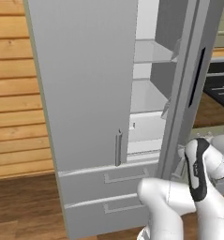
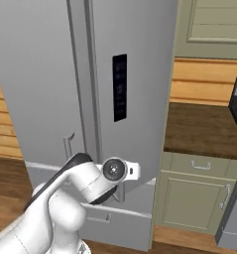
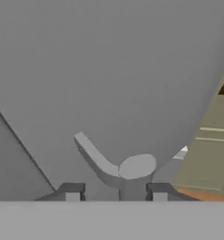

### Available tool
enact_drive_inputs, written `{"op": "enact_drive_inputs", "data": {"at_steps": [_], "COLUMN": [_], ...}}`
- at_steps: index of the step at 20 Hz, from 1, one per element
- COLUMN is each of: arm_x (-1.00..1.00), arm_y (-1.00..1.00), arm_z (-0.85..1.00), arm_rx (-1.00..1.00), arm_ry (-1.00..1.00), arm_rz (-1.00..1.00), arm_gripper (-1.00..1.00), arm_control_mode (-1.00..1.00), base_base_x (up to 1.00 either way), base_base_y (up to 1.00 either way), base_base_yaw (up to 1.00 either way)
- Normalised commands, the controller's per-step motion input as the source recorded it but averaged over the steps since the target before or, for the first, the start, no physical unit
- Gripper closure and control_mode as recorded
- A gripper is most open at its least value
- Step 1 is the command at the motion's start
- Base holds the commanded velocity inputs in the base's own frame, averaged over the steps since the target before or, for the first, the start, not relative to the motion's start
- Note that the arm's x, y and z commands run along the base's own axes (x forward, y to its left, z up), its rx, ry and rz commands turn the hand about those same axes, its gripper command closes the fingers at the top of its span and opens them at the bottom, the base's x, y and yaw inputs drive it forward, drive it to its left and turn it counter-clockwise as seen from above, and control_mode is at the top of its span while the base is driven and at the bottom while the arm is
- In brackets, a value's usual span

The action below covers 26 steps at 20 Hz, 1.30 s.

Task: Take the strawberry from the fridge and place it on top of the pancake, located on the dining counter.

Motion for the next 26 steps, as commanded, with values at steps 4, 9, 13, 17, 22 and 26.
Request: {"op": "enact_drive_inputs", "data": {"at_steps": [4,9,13,17,22,26], "arm_x": [-0.87,-0.83,-0.43,-0.52,-0.49,-0.36], "arm_y": [-0.11,0.21,0.4,0.46,0.6,0.7], "arm_z": [1.0,1.0,1.0,0.99,0.78,0.55], "arm_rx": [0.08,0.0,-0.07,-0.11,-0.15,-0.27], "arm_ry": [0.0,0.1,0.37,0.29,0.31,0.18], "arm_rz": [0.09,0.0,-0.01,-0.02,-0.01,0.01], "arm_gripper": [-1.0,-1.0,-1.0,-1.0,-1.0,-1.0], "arm_control_mode": [-1.0,-1.0,-1.0,-1.0,-1.0,-1.0], "base_base_x": [0.0,0.0,0.0,0.0,0.0,0.0], "base_base_y": [0.0,0.0,0.0,0.0,0.0,0.0], "base_base_yaw": [0.0,0.0,0.0,0.0,0.0,0.0]}}
